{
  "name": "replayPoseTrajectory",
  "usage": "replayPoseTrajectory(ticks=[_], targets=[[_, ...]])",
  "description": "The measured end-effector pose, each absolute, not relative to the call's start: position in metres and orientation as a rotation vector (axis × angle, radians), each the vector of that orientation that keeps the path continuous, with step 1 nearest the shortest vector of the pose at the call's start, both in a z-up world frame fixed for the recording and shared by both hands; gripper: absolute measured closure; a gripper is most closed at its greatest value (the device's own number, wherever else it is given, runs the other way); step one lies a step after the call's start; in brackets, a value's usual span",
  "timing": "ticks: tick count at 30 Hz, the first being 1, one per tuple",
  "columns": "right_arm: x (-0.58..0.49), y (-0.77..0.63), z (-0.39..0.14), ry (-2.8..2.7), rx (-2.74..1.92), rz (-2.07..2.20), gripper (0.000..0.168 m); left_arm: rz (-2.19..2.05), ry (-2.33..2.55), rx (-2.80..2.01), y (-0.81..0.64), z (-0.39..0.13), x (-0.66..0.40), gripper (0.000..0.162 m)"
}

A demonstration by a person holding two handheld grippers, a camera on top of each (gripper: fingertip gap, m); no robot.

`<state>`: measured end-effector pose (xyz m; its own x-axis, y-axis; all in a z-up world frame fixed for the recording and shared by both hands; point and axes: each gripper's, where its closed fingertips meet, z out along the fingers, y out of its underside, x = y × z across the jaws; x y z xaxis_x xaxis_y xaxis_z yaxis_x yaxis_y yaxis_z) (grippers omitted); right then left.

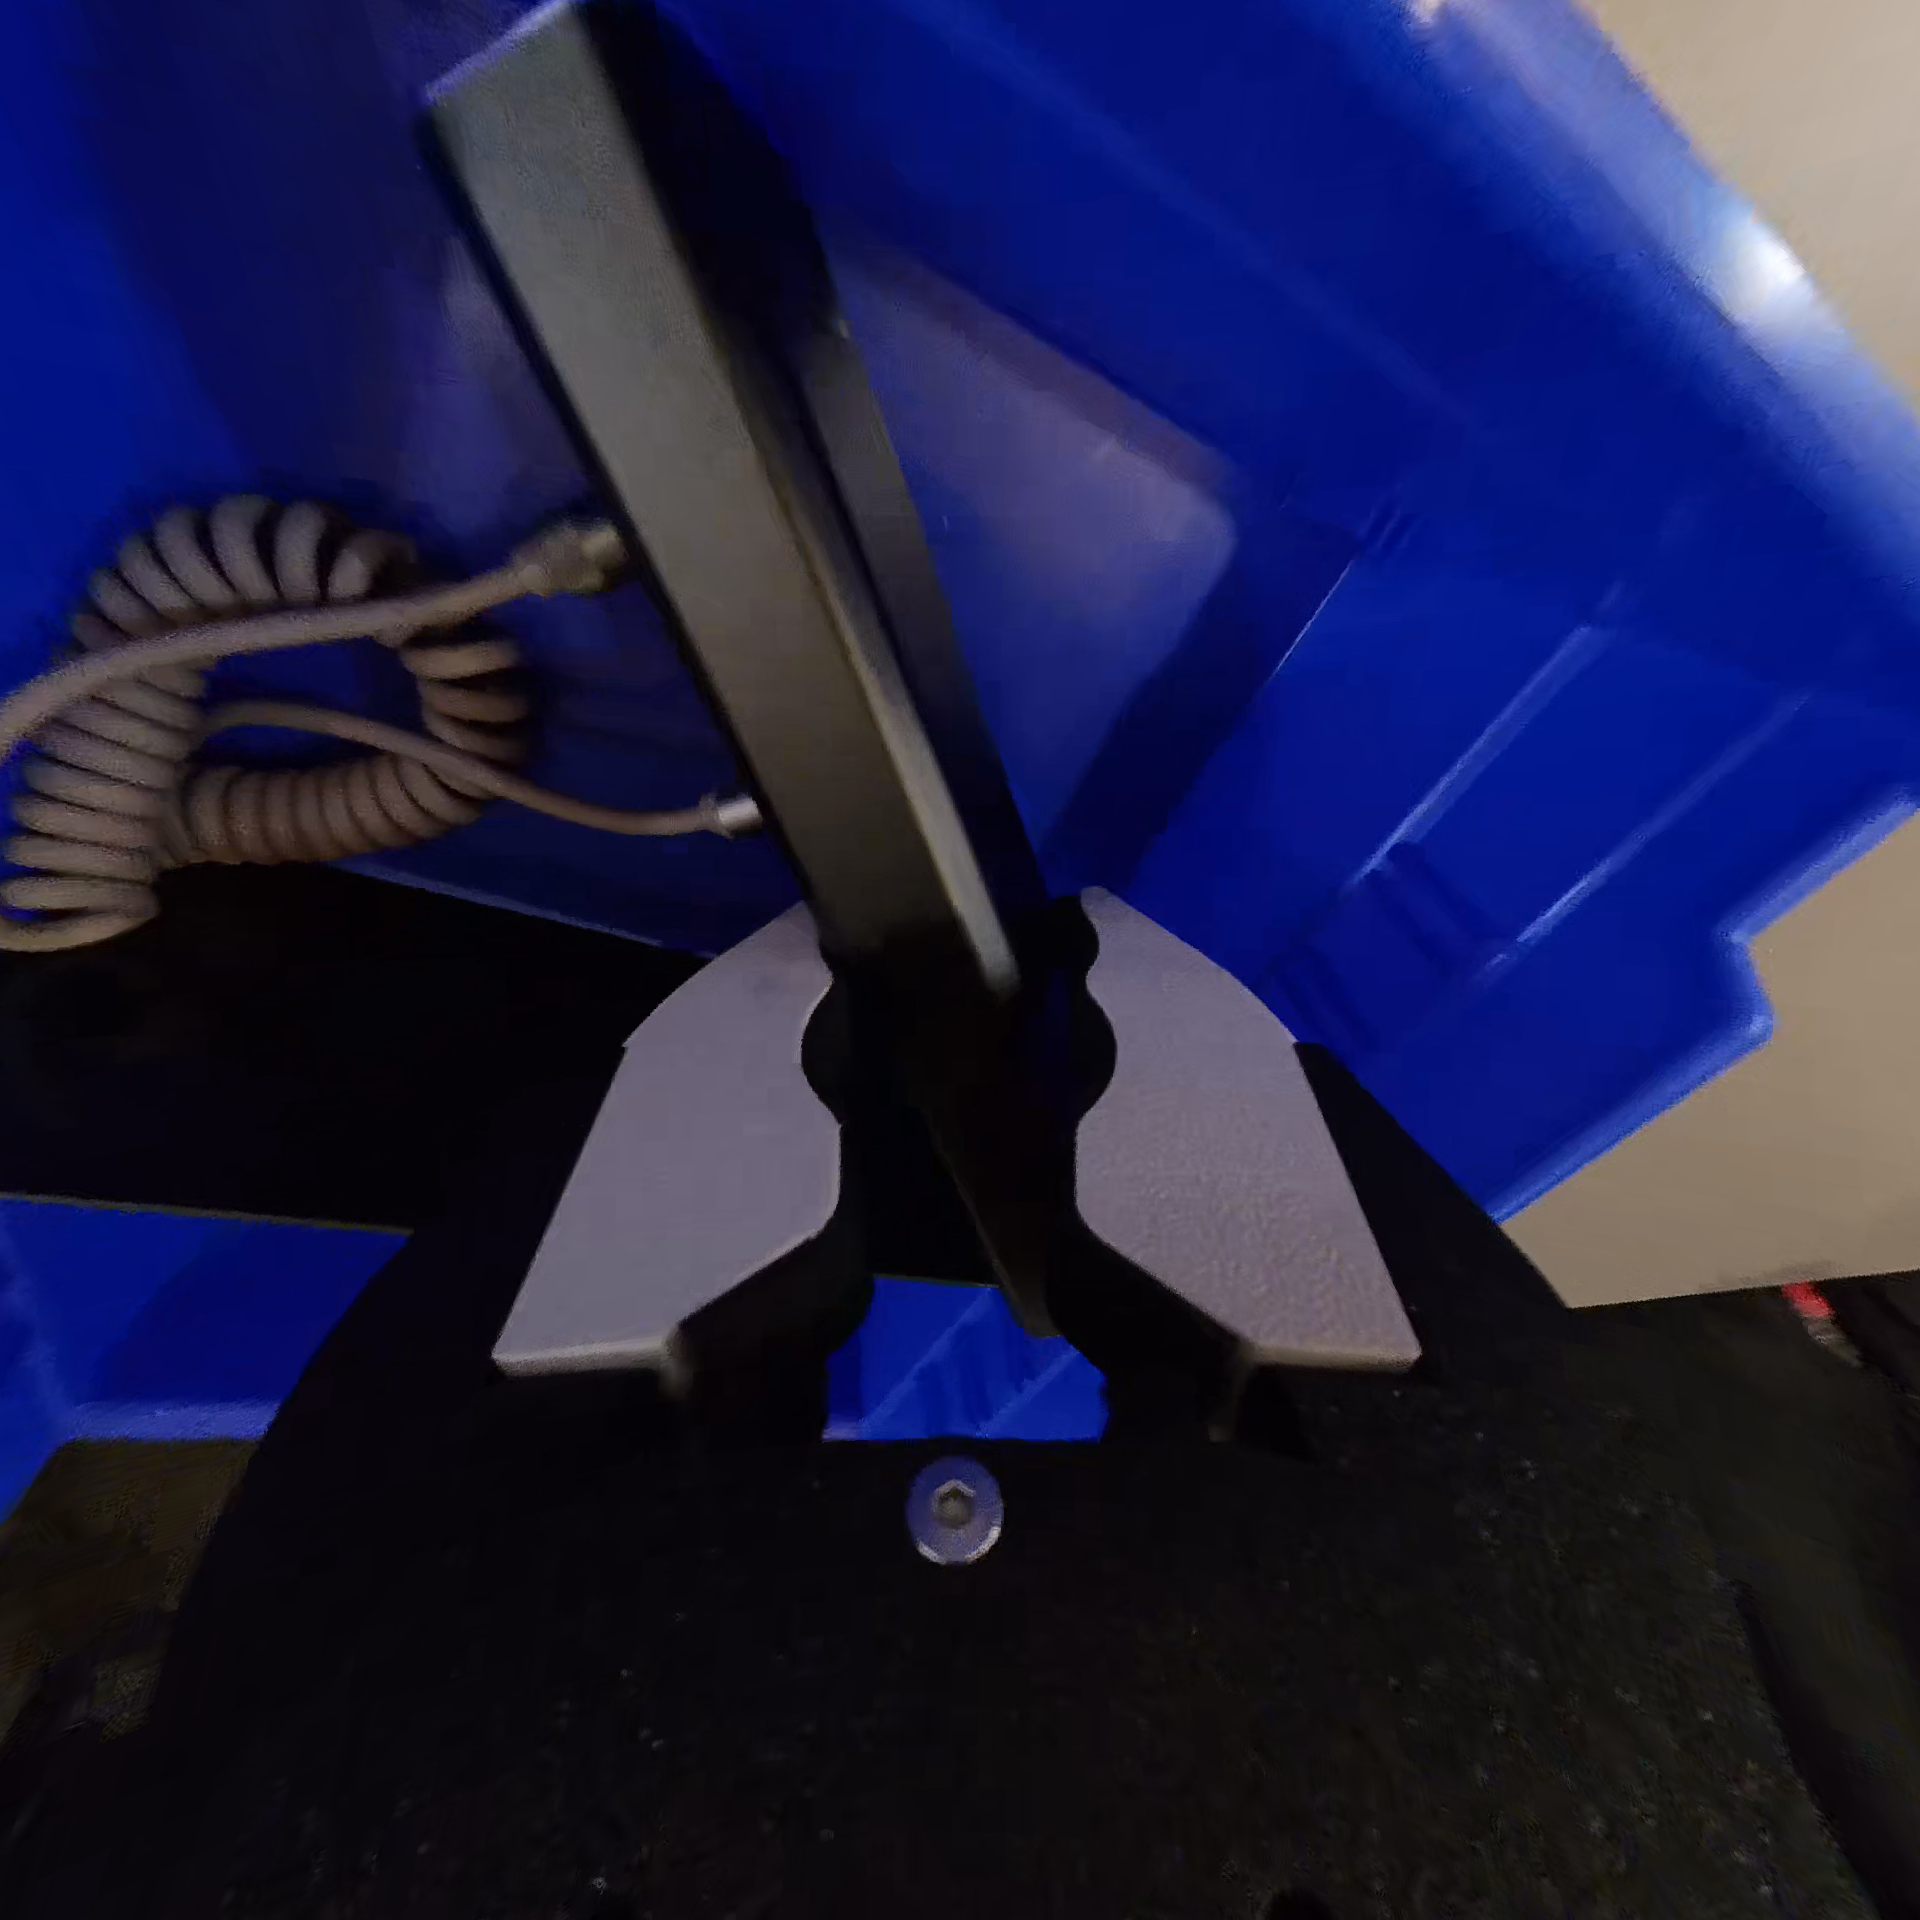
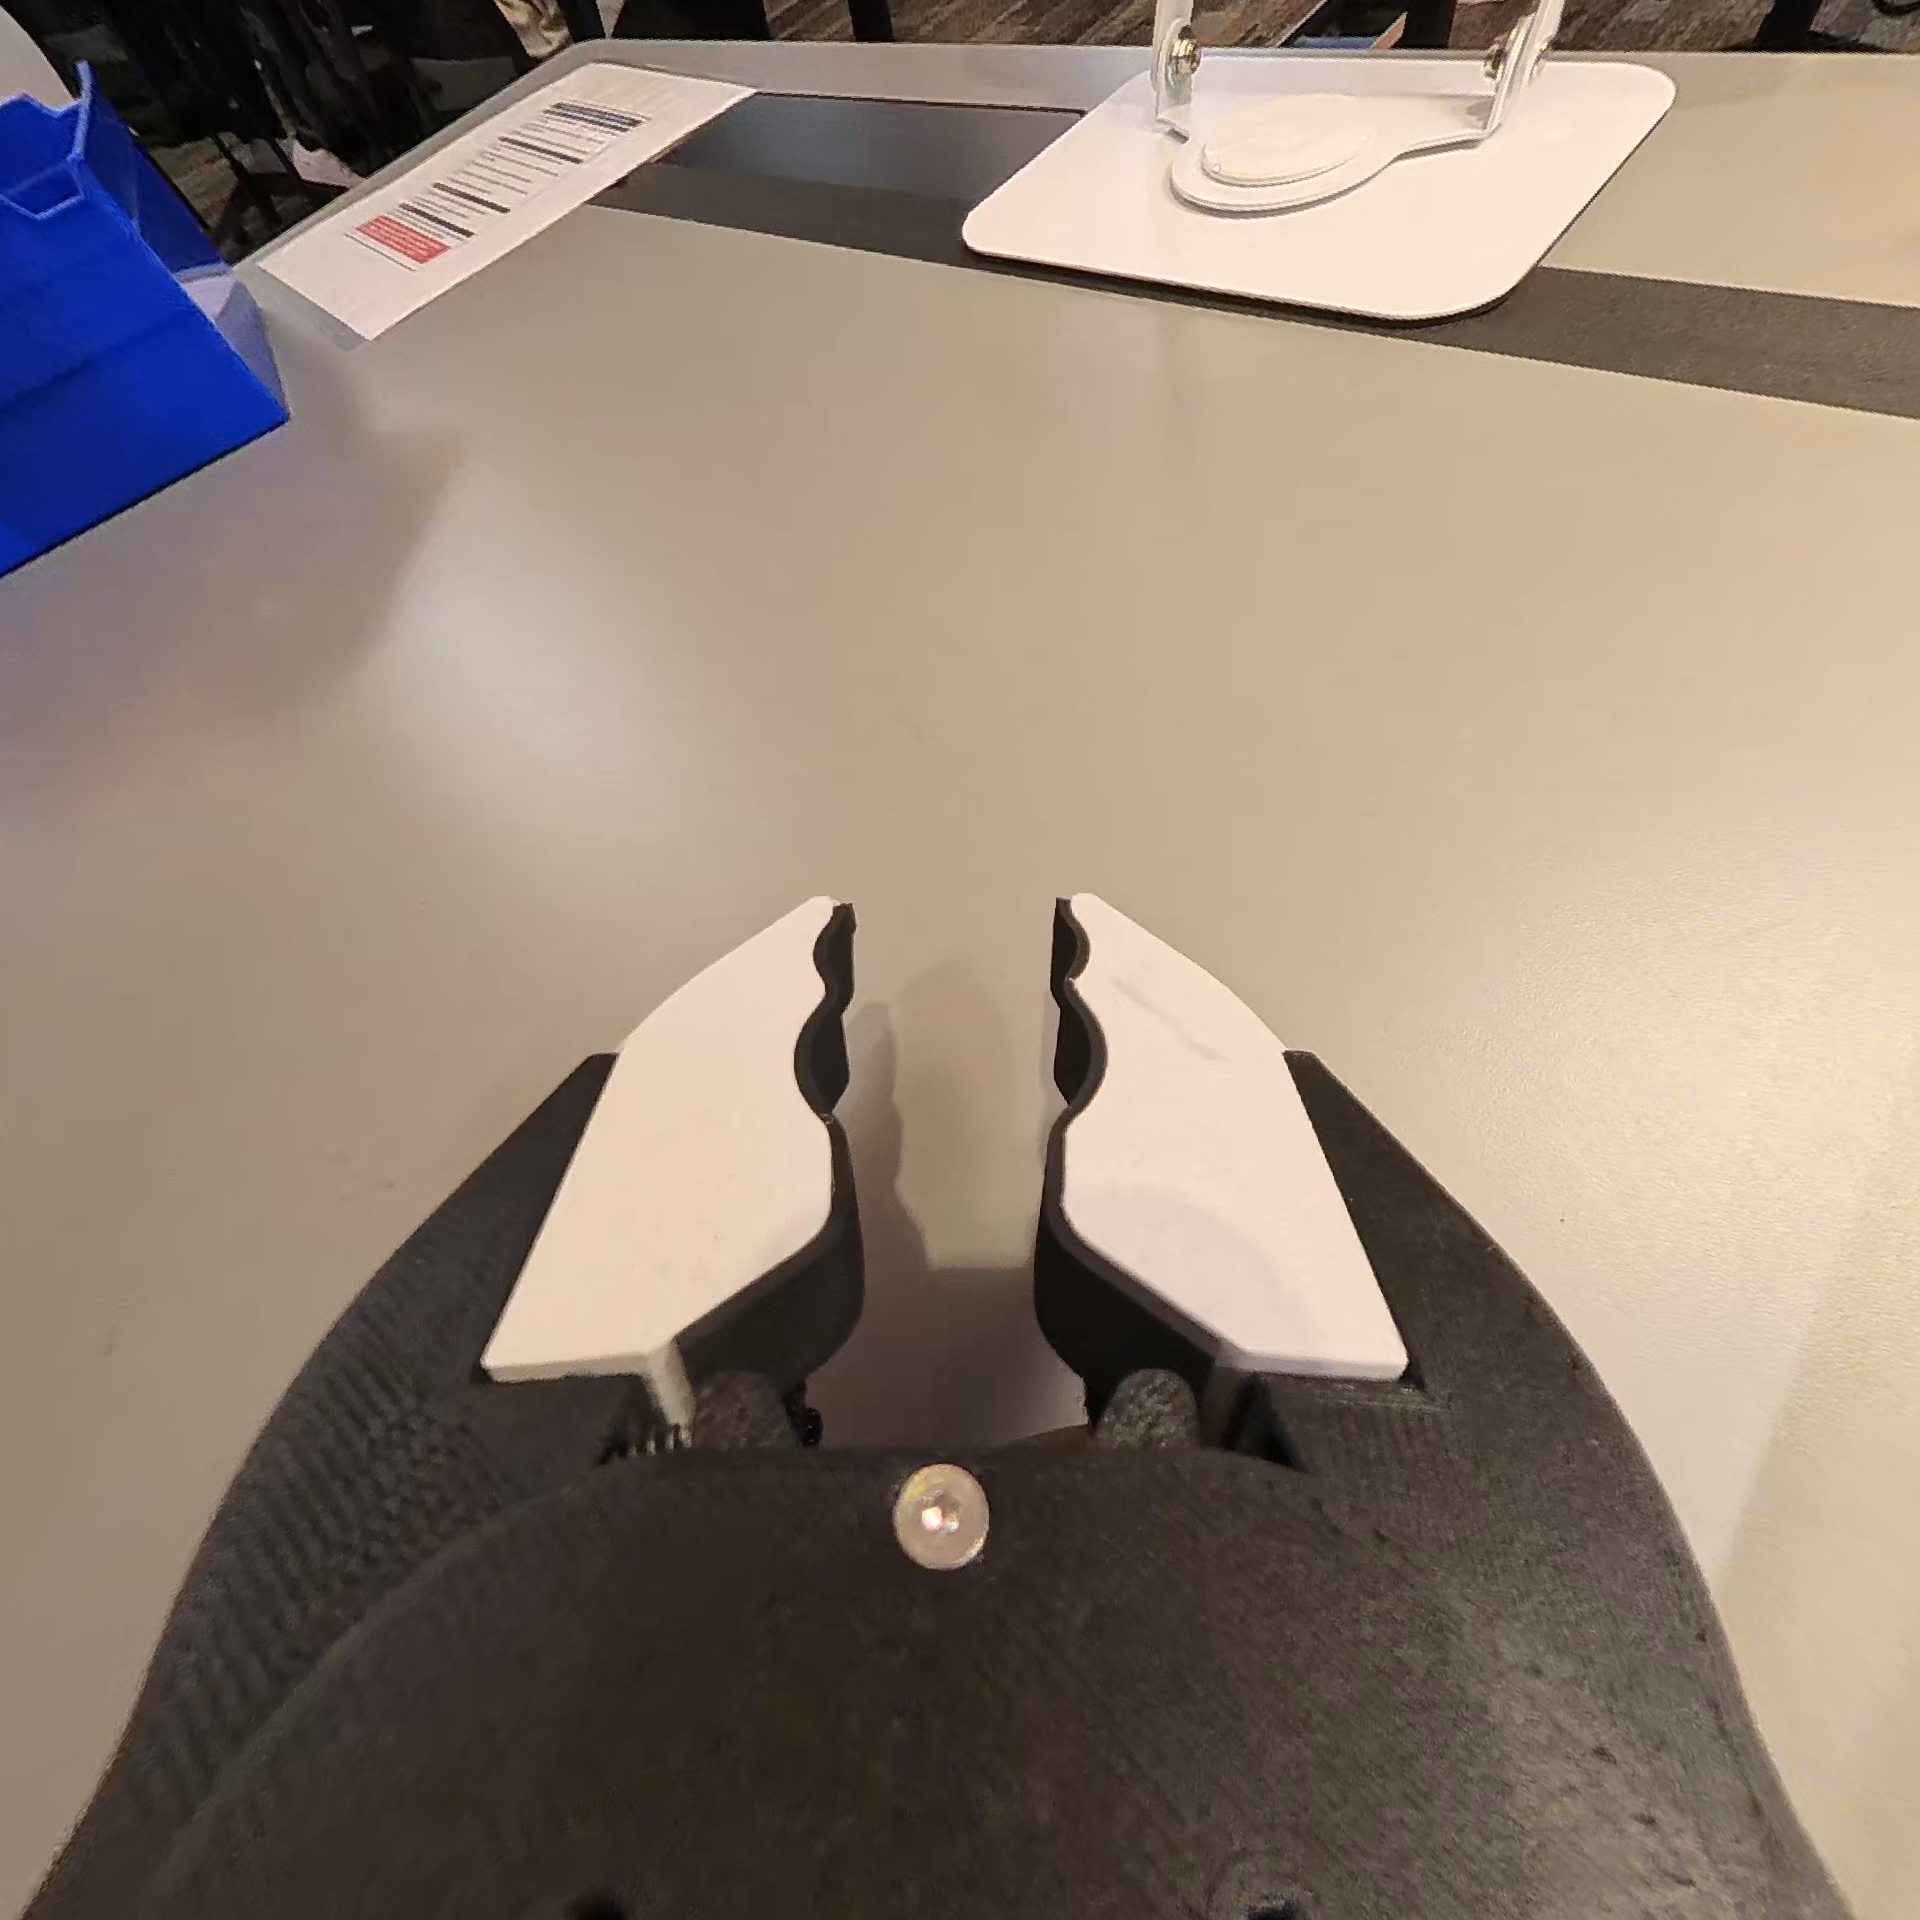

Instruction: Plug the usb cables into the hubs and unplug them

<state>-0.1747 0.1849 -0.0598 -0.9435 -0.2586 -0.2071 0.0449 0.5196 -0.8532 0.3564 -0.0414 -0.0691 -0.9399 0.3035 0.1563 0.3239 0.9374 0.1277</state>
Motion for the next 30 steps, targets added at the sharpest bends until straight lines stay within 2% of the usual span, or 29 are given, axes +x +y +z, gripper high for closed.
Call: replayPoseTrajectory(ticks=[6,12,23,30], targets=[[-0.174,0.185,-0.06,2.45,-0.178,-1.388,0.133,-0.105,-2.898,-0.48,-0.042,-0.063,0.364,0.13],[-0.174,0.185,-0.06,2.444,-0.18,-1.384,0.133,0.049,-2.822,-0.457,-0.048,-0.029,0.366,0.132],[-0.172,0.186,-0.06,2.449,-0.2,-1.389,0.133,0.552,-2.613,-0.484,-0.048,0.11,0.372,0.132],[-0.175,0.185,-0.058,2.438,-0.192,-1.395,0.133,0.934,-2.513,-0.767,-0.012,0.214,0.336,0.132]])
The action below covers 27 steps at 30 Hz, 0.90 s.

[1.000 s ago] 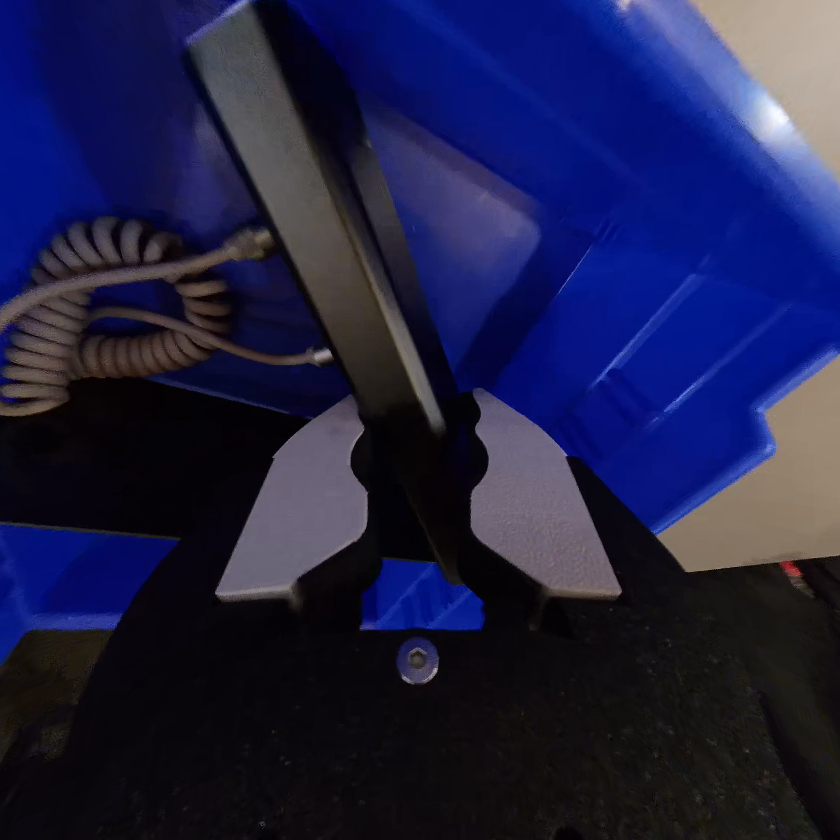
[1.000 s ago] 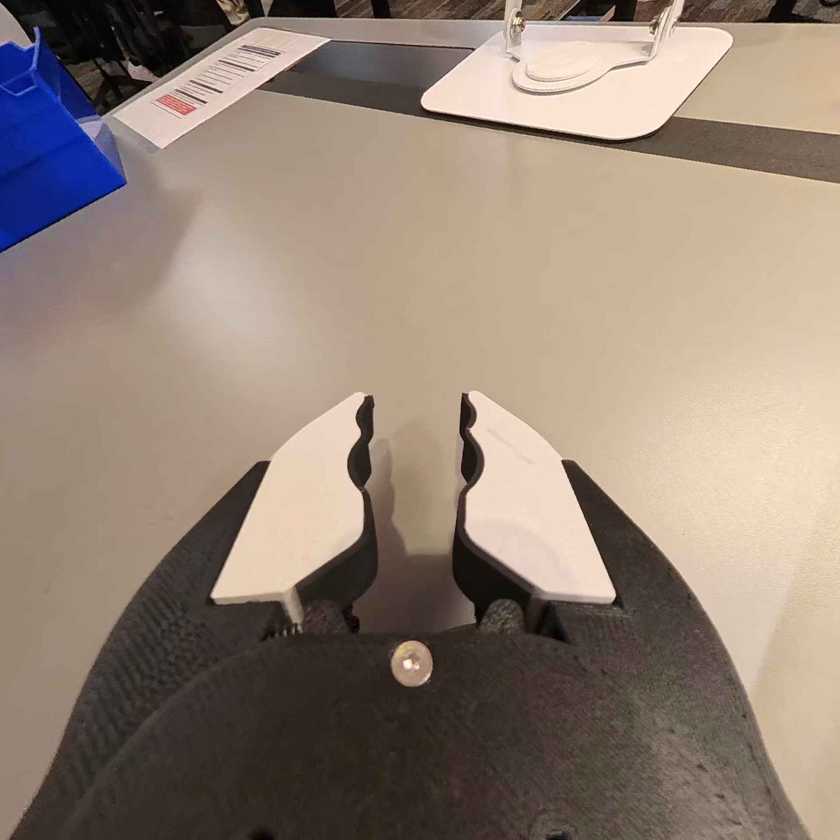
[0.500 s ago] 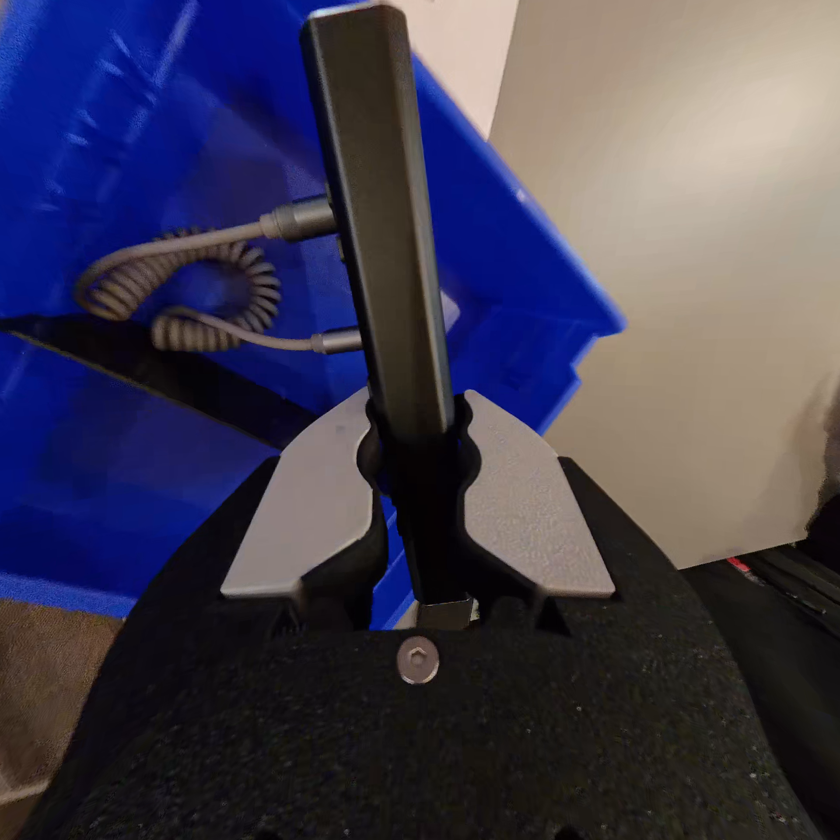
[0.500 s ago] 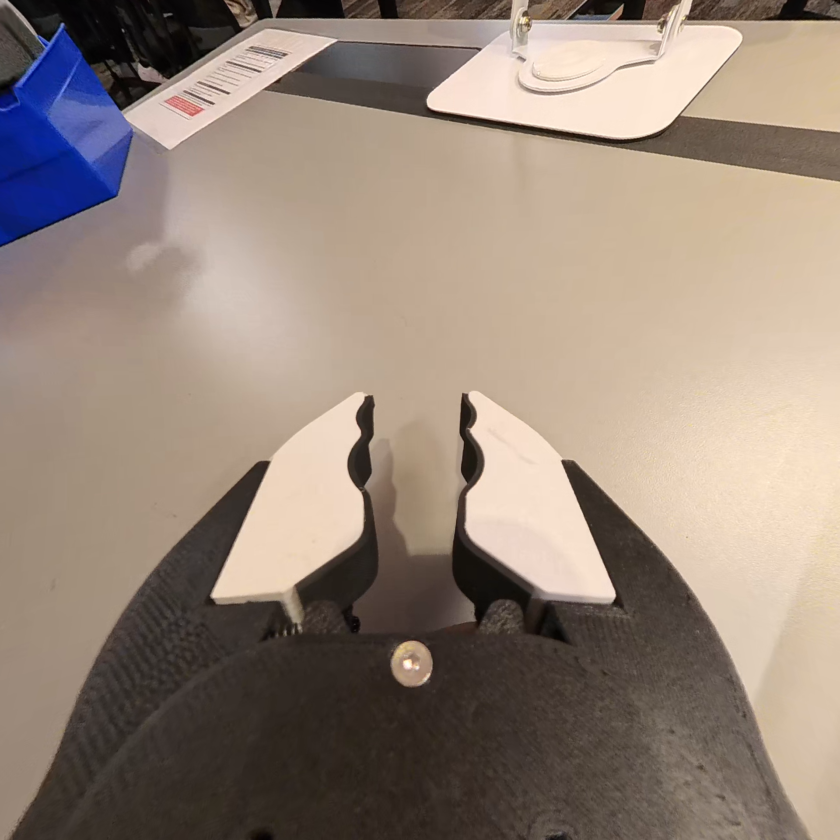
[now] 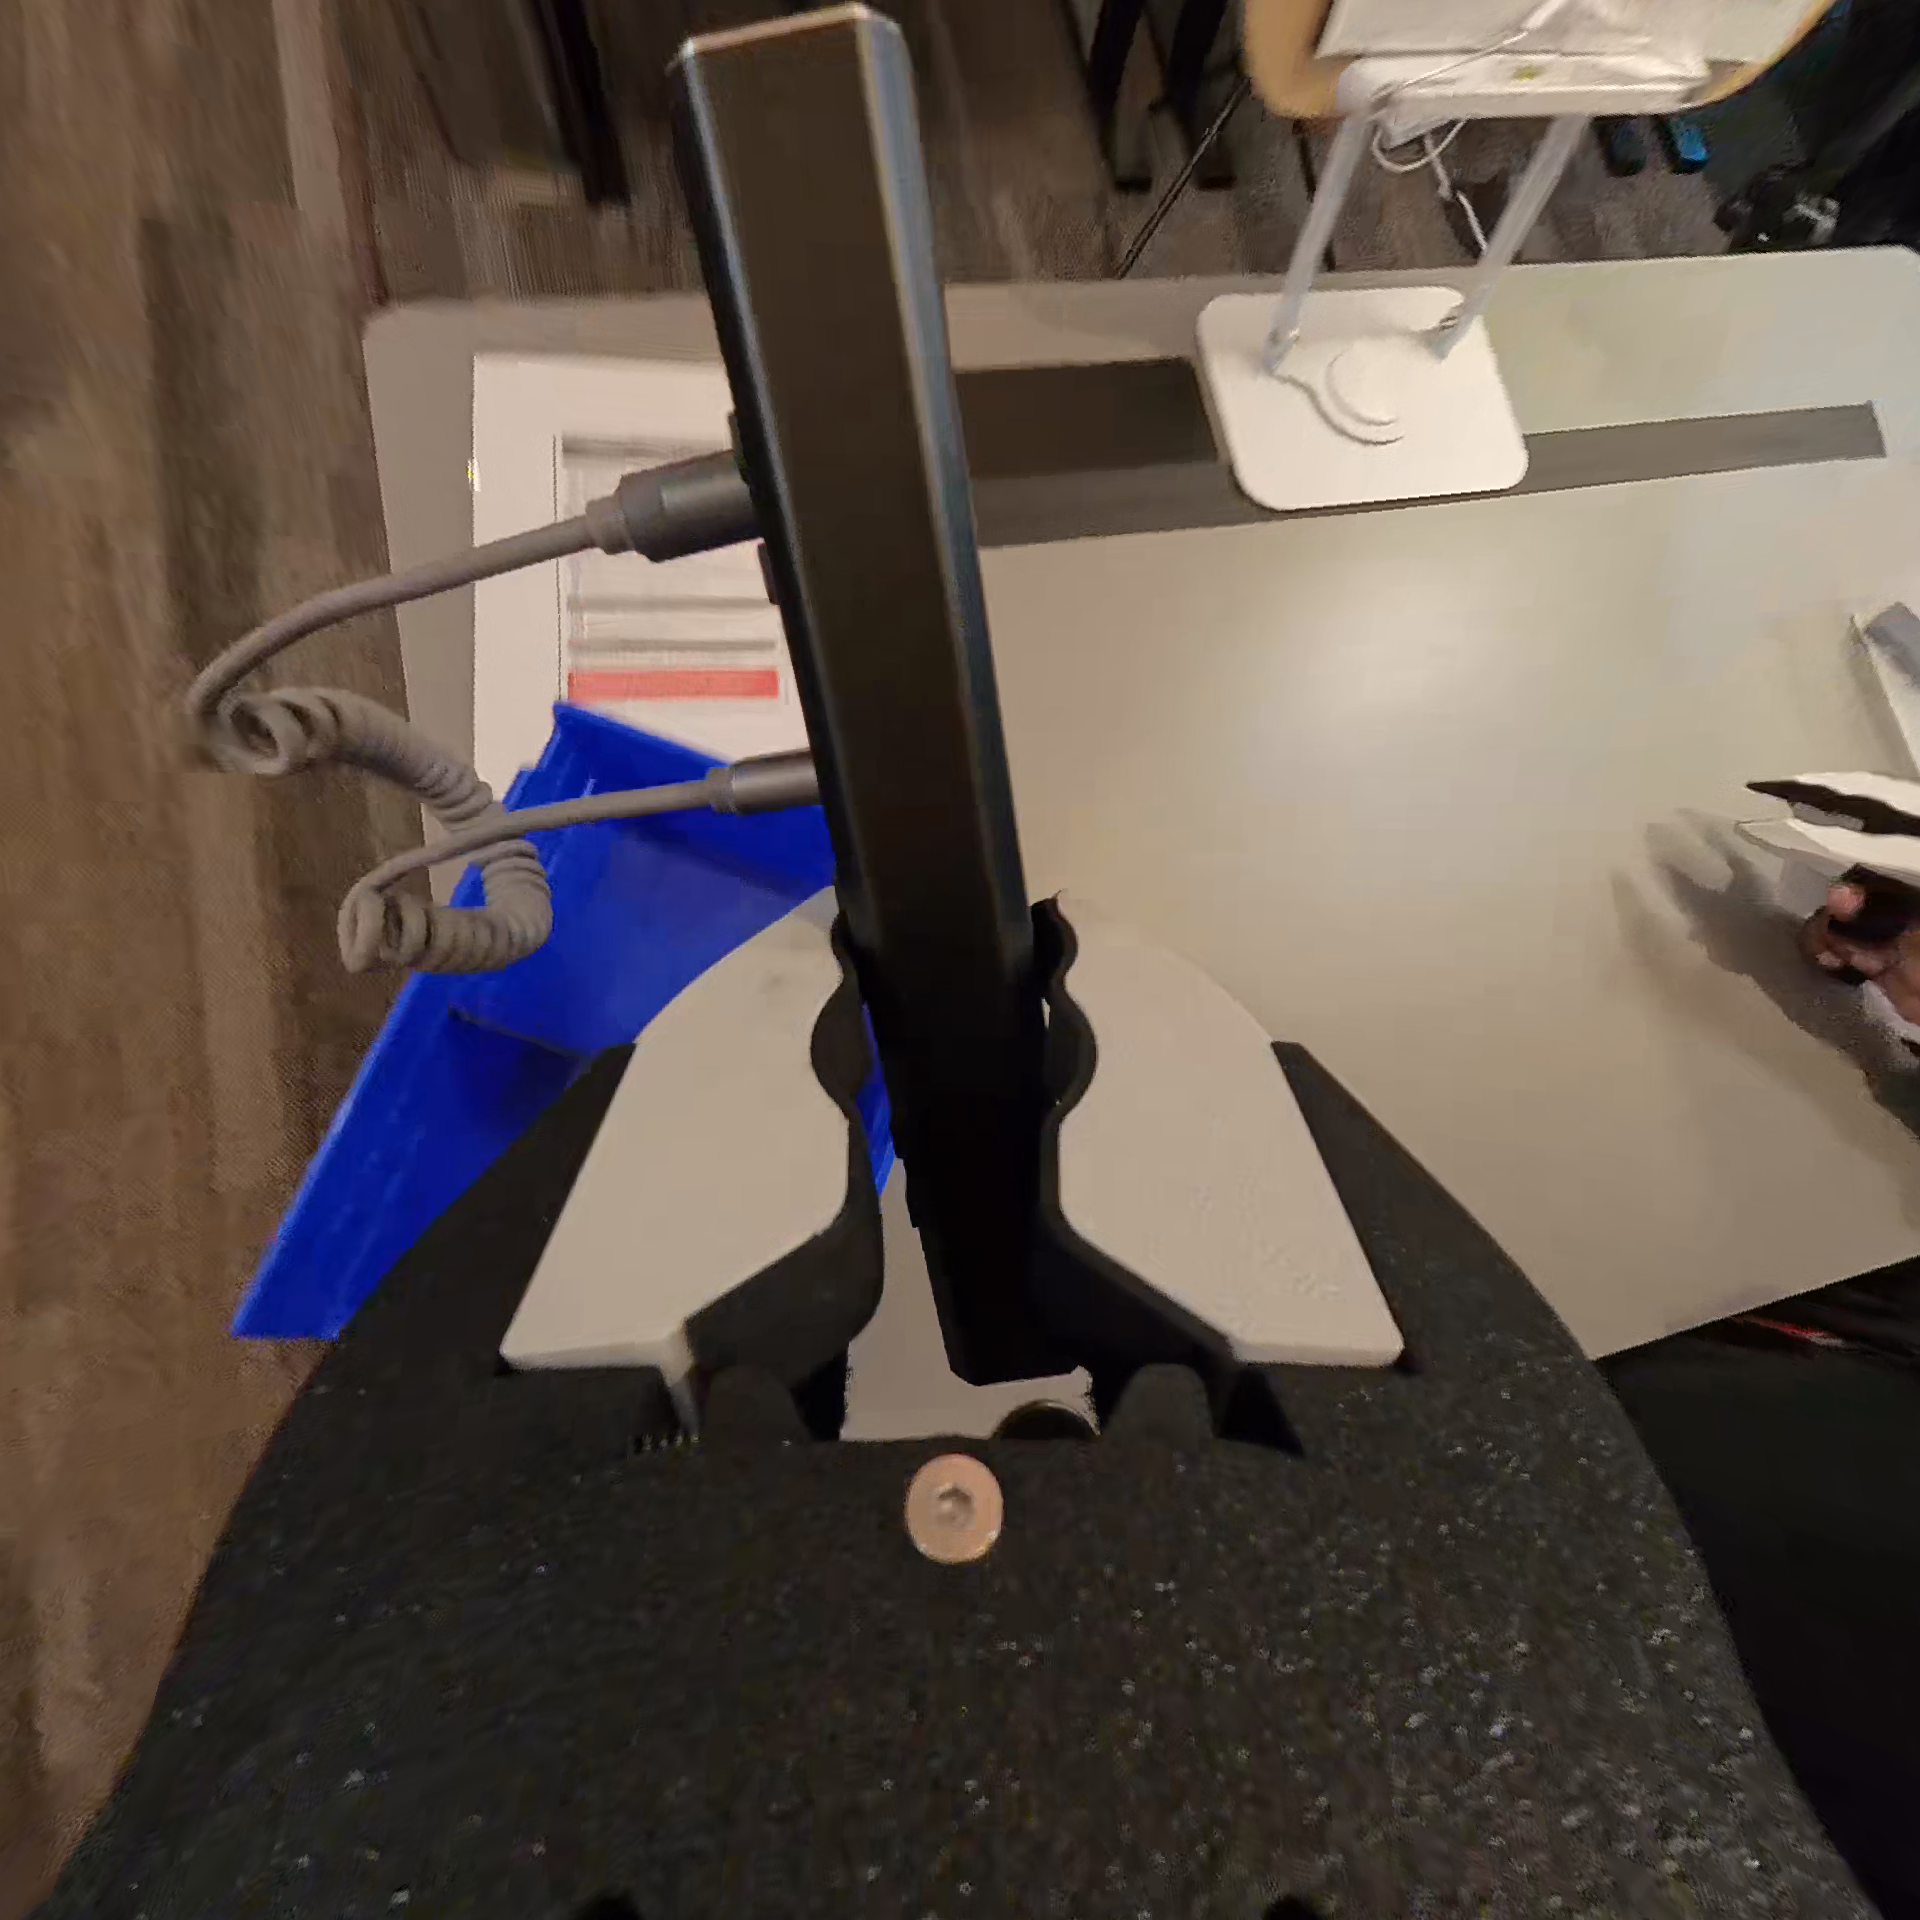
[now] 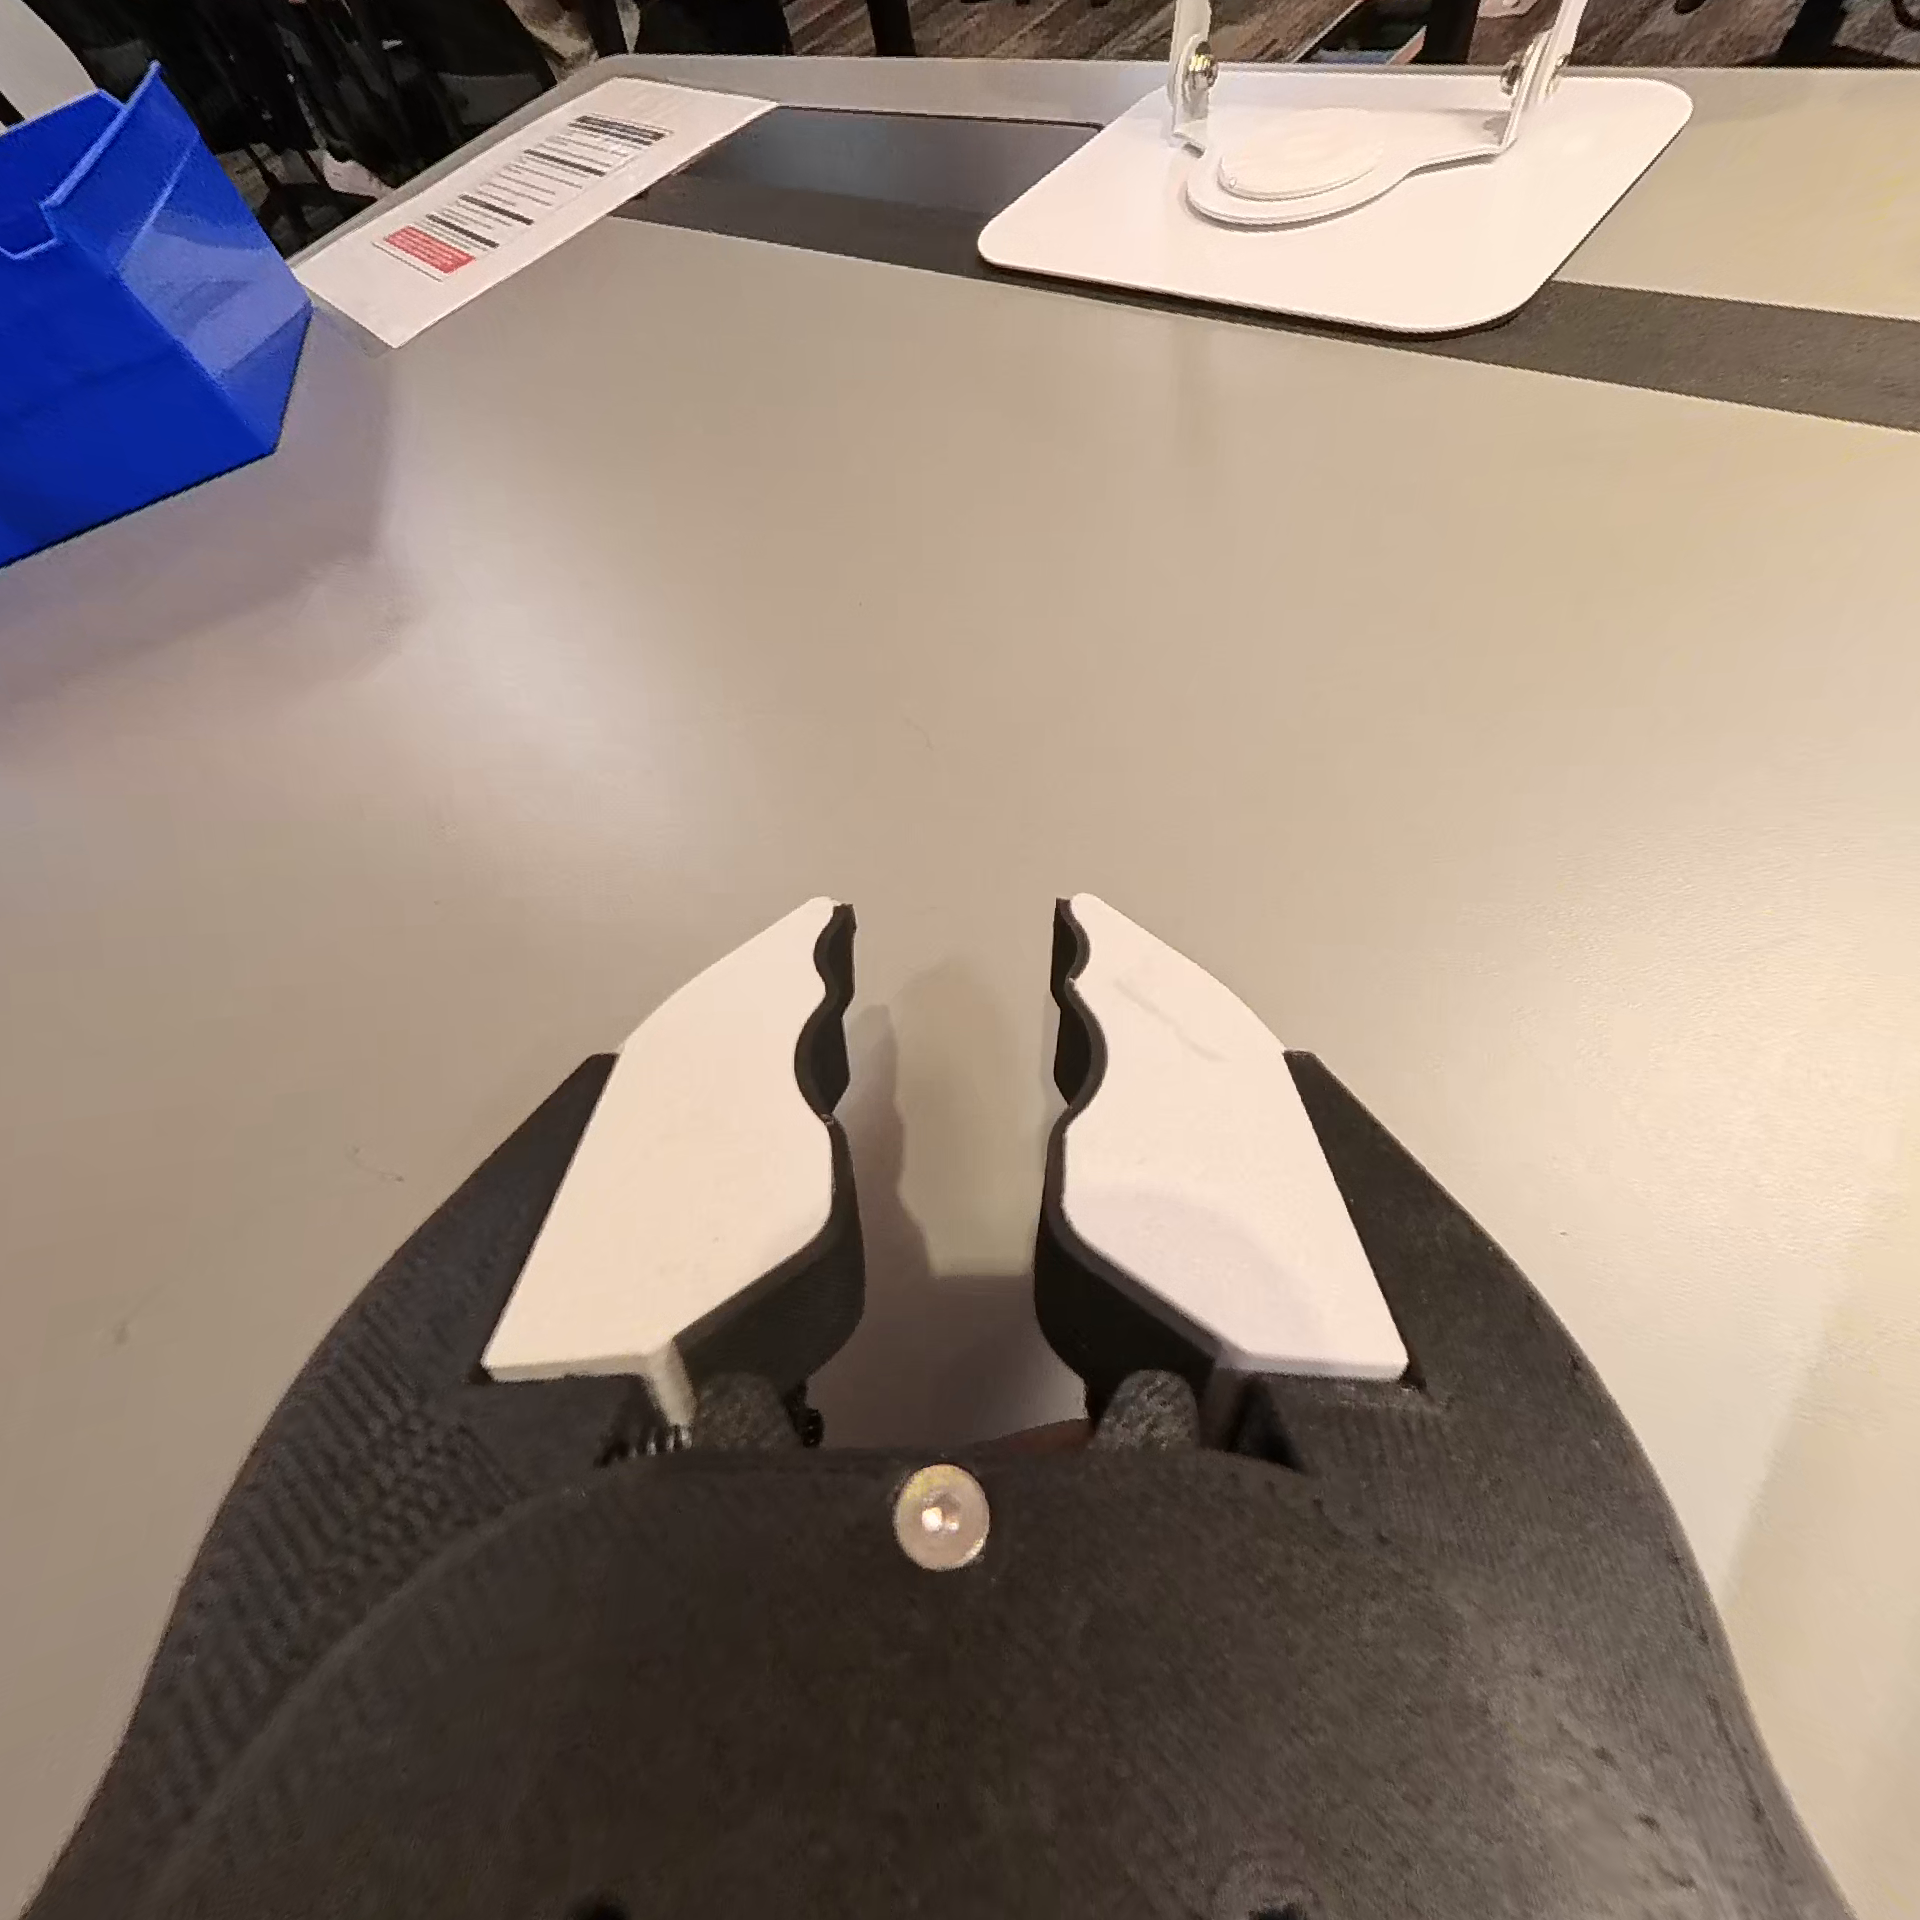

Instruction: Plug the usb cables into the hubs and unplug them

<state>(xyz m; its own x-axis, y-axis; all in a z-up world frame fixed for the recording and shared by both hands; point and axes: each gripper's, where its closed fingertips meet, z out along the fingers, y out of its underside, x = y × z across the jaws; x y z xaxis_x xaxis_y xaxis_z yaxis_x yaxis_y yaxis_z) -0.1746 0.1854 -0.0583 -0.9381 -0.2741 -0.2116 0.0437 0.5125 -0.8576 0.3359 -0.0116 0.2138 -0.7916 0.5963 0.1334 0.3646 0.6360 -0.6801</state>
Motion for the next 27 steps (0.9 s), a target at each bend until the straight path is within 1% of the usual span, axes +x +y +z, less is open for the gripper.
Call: replayPoseTrajectory(ticks=[3,6,10,16,19,24,27], targets=[[-0.174,0.185,-0.058,2.434,-0.202,-1.399,0.133,1.042,-2.425,-1.01,0.017,0.233,0.281,0.132],[-0.173,0.185,-0.057,2.432,-0.215,-1.403,0.133,1.106,-2.319,-1.258,0.045,0.221,0.214,0.132],[-0.172,0.186,-0.056,2.43,-0.228,-1.414,0.133,1.1,-2.142,-1.5,0.078,0.168,0.123,0.132],[-0.177,0.185,-0.054,2.406,-0.198,-1.425,0.133,0.896,-1.924,-1.669,0.121,0.063,0.016,0.132],[-0.179,0.184,-0.051,2.38,-0.175,-1.425,0.133,0.922,-1.852,-1.856,0.133,0.022,-0.013,0.132],[-0.184,0.184,-0.044,2.364,-0.202,-1.463,0.132,1.025,-1.602,-2.236,0.161,-0.026,-0.043,0.132],[-0.19,0.184,-0.039,2.355,-0.202,-1.487,0.132,1.087,-1.539,-2.284,0.17,-0.046,-0.055,0.132]])
